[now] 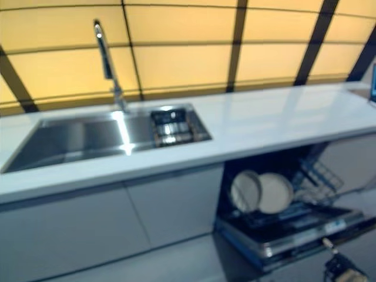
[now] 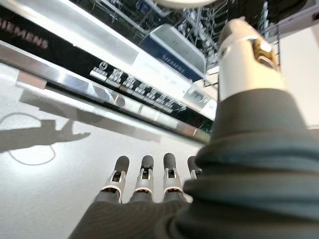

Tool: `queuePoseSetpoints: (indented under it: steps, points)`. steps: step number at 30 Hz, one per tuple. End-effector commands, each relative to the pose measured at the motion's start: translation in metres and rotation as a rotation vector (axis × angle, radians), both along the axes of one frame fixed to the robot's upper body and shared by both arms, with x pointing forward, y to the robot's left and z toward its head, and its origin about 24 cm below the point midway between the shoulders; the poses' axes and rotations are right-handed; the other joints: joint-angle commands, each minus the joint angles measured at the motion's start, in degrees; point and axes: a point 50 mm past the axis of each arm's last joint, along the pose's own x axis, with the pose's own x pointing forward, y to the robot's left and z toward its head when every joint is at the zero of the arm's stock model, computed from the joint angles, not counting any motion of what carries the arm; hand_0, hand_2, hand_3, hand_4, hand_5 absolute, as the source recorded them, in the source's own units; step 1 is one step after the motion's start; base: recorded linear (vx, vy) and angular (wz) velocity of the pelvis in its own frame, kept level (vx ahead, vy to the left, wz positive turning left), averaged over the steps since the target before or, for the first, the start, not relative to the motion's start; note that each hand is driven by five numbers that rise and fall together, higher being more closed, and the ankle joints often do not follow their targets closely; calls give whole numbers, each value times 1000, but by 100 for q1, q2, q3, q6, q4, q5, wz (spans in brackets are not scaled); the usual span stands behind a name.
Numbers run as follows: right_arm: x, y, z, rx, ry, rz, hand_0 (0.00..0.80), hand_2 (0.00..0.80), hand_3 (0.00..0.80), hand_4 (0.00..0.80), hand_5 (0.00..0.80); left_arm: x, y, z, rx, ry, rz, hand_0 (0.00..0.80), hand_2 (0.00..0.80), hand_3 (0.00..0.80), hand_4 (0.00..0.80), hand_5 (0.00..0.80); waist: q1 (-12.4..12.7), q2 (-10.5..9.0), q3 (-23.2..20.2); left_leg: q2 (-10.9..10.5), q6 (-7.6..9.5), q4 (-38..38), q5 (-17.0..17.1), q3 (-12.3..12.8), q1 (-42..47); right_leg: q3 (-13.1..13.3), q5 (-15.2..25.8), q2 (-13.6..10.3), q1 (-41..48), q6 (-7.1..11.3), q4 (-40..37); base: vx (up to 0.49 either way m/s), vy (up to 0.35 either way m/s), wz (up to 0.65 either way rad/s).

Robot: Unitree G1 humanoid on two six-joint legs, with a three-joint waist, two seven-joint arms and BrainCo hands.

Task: Take plates into dishwasher

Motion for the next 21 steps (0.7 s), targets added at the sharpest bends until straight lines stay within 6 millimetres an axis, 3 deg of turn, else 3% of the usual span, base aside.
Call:
queuePoseSetpoints:
  steps: [1,4,6,7,8,11,13,15,17,19,21]
  points:
    - [8,-17,20,-64,-37,-44,0,0,0,0,0,4,-1,-1,19,-11,31,0,0,0,0,0,180,-71,46,-330,2,-241,-97,-343,253,92,638,505,-414,28,-50,-6,26,-14]
    - [2,-16,15,-56,-14,-47,0,0,0,0,0,-6,1,0,29,21,37,0,0,0,0,0,182,-67,51,-274,-2,-210,-101,-250,251,20,531,508,-425,-3,93,-19,-4,-14]
    - [-2,-11,7,-37,14,-27,0,0,0,0,0,-13,5,1,39,33,72,0,0,0,0,0,270,-40,70,-156,-32,-172,-85,-55,235,-334,459,267,-434,57,343,-89,-102,-21]
    - [-4,-8,3,-29,23,-25,0,0,0,0,0,-14,7,2,43,30,92,0,0,0,0,0,284,-12,90,-90,-19,-175,-71,-32,237,-319,459,88,-457,125,462,-90,-122,-43]
    - [-4,-7,2,-28,24,-27,0,0,0,0,0,-14,8,2,43,30,92,0,0,0,0,0,284,-12,94,-84,-15,-174,-70,-35,238,-291,462,59,-466,141,483,-66,-242,-64]
    - [-20,-1,-14,3,47,-60,0,0,0,0,0,-5,21,9,54,9,102,0,0,0,0,0,189,-24,211,113,-16,119,-173,-140,215,208,947,-629,-686,453,593,-34,-425,-27]
    - [-20,9,-24,29,45,-49,0,0,0,0,0,11,37,19,62,-38,139,0,0,0,0,0,132,-80,438,447,-150,564,-380,-182,73,518,1570,-1240,-920,677,516,-80,-650,-4]
    - [-14,19,-29,62,22,-49,0,0,0,0,0,35,47,27,53,-120,214,0,0,0,0,0,96,-114,619,878,-322,794,-414,-330,-163,804,1920,-1565,-1145,837,354,-199,-660,8]
    - [-10,25,-32,81,-4,-58,0,0,0,0,0,48,49,31,50,-164,250,0,0,0,0,0,100,-121,719,1056,-378,896,-403,-457,-310,917,1891,-1579,-1264,833,442,-190,-499,28]
    - [-7,42,-43,122,-45,-75,0,0,0,0,0,64,40,29,34,-239,345,0,0,0,0,0,184,-171,708,1454,-551,849,-108,-279,-535,480,1447,-1398,-1047,916,433,-172,-484,61]
    - [-10,49,-48,175,-89,-103,0,0,0,0,0,67,31,25,-3,-263,373,0,0,0,0,0,187,-127,668,1616,-694,536,237,-296,-571,375,1221,-1270,-991,915,464,-80,-219,54]
